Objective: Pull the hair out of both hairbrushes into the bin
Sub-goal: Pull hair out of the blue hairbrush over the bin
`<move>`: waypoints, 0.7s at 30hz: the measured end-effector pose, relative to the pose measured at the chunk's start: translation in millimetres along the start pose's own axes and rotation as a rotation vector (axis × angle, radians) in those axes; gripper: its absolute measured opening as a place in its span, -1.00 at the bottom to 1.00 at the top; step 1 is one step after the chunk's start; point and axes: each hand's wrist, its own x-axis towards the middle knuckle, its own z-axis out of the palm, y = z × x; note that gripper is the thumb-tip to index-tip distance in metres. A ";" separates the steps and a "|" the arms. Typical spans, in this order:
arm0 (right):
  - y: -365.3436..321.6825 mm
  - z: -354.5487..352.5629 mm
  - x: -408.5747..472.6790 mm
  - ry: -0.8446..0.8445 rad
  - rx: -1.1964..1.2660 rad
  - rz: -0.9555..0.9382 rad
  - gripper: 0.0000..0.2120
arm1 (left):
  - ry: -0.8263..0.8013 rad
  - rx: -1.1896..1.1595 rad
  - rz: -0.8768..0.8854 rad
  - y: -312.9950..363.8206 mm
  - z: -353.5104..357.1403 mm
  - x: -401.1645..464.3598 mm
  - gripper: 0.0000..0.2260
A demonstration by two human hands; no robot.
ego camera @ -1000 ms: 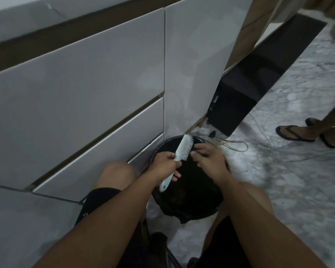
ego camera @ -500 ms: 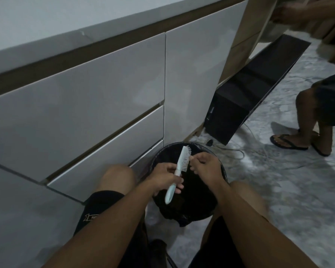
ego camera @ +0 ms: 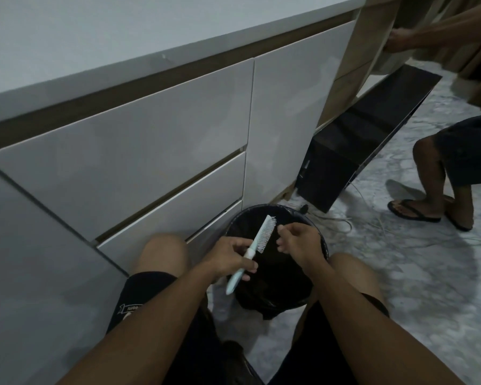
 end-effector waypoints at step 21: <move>10.5 19.7 -5.8 -0.072 -0.112 0.032 -0.68 | -0.015 0.072 -0.020 -9.7 -2.9 -5.8 -0.61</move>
